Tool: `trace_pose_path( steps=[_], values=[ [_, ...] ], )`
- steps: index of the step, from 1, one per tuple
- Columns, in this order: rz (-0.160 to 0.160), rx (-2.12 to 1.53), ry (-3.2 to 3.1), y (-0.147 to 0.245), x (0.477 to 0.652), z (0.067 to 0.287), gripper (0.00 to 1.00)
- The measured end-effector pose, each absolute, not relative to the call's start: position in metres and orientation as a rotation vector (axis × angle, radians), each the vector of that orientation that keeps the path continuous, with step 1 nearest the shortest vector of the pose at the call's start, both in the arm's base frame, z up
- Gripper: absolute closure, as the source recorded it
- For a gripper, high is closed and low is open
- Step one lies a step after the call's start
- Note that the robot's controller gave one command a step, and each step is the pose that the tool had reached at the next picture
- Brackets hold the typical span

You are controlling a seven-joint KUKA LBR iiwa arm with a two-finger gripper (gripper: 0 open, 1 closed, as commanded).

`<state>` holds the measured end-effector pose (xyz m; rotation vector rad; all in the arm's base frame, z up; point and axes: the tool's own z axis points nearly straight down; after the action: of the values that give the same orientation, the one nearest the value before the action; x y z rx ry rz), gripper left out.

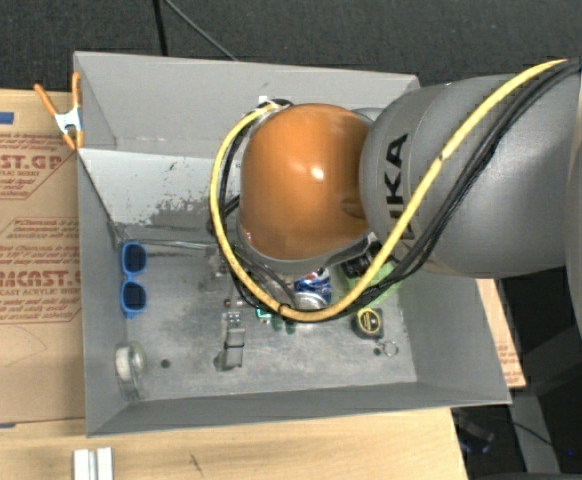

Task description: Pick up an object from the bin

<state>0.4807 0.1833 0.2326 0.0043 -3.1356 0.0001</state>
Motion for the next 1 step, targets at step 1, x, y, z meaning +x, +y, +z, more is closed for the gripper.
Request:
trace_pose_path(
  steps=[1],
  values=[
    [0.003, -0.615, -3.080, 0.0798, 0.4991, 0.1998, 0.00]
  ],
)
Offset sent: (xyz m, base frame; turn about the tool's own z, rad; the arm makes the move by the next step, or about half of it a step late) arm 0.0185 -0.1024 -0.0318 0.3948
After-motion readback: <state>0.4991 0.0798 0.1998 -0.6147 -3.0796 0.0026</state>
